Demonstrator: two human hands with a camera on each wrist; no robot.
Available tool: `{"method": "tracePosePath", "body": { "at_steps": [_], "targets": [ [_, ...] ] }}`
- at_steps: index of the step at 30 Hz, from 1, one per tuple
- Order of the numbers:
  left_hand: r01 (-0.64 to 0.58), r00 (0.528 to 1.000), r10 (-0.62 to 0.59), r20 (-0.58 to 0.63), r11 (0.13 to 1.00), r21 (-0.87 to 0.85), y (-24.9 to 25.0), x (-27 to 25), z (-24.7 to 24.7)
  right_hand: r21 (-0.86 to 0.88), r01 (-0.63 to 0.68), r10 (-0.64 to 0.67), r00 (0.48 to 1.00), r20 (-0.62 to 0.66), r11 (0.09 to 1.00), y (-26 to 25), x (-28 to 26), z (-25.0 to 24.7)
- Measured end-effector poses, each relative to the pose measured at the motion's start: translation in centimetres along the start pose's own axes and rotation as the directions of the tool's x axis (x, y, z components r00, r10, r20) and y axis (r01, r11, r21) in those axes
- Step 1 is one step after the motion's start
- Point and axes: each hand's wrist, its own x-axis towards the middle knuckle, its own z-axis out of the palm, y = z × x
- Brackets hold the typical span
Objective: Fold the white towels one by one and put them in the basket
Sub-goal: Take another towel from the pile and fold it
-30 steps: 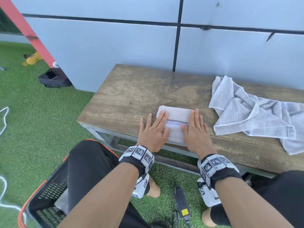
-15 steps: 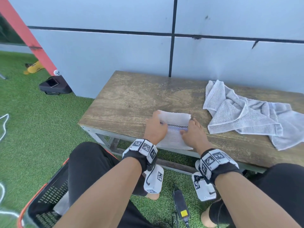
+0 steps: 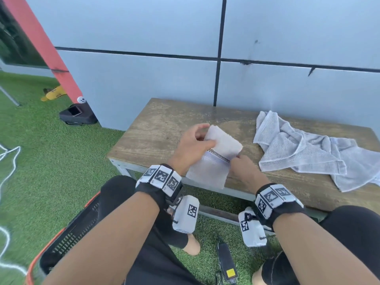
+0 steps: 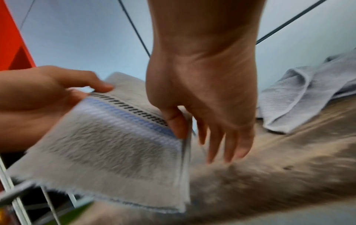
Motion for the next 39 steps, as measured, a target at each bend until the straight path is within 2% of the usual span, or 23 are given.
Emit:
{"method": "tracePosePath", "body": {
  "at_steps": [2,4,7,9,12,16,17,21,23,25,26,28,30,32,35,37,39],
  "targets": [
    [-0.041,0.999,0.039,-0.032,0.997,-0.066,1.9,-1.0,-2.4,0.171,0.047,-0.066,0.992,0.108,0.984,-2.5,-0.9,0.2],
    [-0.064,0.995,0.051,-0.087,0.986,-0.152,3.5,-2.4,-5.6,0.339,0.065,-0.149,0.963,0.227,0.939,-5.6,-2.0,0.9],
    [-0.118,0.974,0.064,-0.217,0.961,-0.249,4.6,-4.8,-11.5,0.346,0.149,-0.262,0.915,0.306,0.926,-11.0,-3.4,2.7],
    [-0.156,0.926,0.061,-0.374,0.961,-0.23,4.2,-6.7,-16.3,0.357,0.219,-0.343,0.877,0.336,0.908,-15.0,-4.8,4.8],
    [-0.145,0.802,0.017,-0.597,0.975,-0.167,2.4,-10.2,-22.8,0.353,0.296,-0.438,0.781,0.445,0.887,-20.9,-7.6,9.1],
    [-0.101,0.598,-0.088,-0.797,0.978,-0.184,-2.0,-15.7,-29.2,0.232,0.459,-0.508,0.687,0.52,0.858,-26.6,-10.3,18.4],
    [-0.084,0.557,-0.131,-0.82,0.973,-0.213,-3.5,-17.0,-30.5,0.2,0.492,-0.514,0.664,0.543,0.847,-27.3,-10.7,20.8],
    [-0.003,0.385,-0.364,-0.848,0.918,-0.396,-10.6,-22.2,-34.0,0.058,0.541,-0.45,0.629,0.634,0.839,-27.3,-13.9,29.6],
    [0.037,0.295,-0.441,-0.848,0.892,-0.451,-14.7,-24.1,-34.6,0.022,0.53,-0.402,0.615,0.678,0.848,-25.2,-13.9,34.5],
    [0.125,0.238,-0.475,-0.847,0.88,-0.458,-18.8,-25.4,-34.3,-0.041,0.503,-0.334,0.63,0.701,0.863,-21.9,-13.1,39.4],
    [0.197,0.233,-0.494,-0.838,0.867,-0.457,-20.9,-25.9,-34.0,-0.096,0.49,-0.282,0.64,0.715,0.867,-20.1,-12.6,41.4],
    [0.345,0.267,-0.573,-0.775,0.808,-0.478,-25.1,-26.5,-32.9,-0.21,0.461,-0.164,0.646,0.745,0.862,-16.6,-11.6,44.2],
    [0.479,0.293,-0.669,-0.683,0.721,-0.5,-28.8,-26.7,-31.5,-0.336,0.433,-0.038,0.658,0.752,0.837,-13.6,-10.6,45.3],
    [0.584,0.29,-0.742,-0.605,0.638,-0.502,-31.7,-26.3,-30.1,-0.412,0.4,0.071,0.642,0.764,0.818,-10.9,-9.0,45.8],
    [0.644,0.261,-0.783,-0.564,0.576,-0.503,-34.4,-25.1,-28.8,-0.469,0.39,0.142,0.629,0.764,0.793,-7.9,-6.0,47.6],
    [0.632,0.222,-0.8,-0.558,0.554,-0.542,-36.0,-24.2,-28.8,-0.48,0.392,0.162,0.618,0.769,0.785,-6.9,-4.5,48.9],
    [0.622,0.204,-0.802,-0.561,0.549,-0.558,-37.4,-23.4,-29.0,-0.485,0.411,0.17,0.602,0.781,0.772,-6.6,-3.5,49.9]
  ]
}}
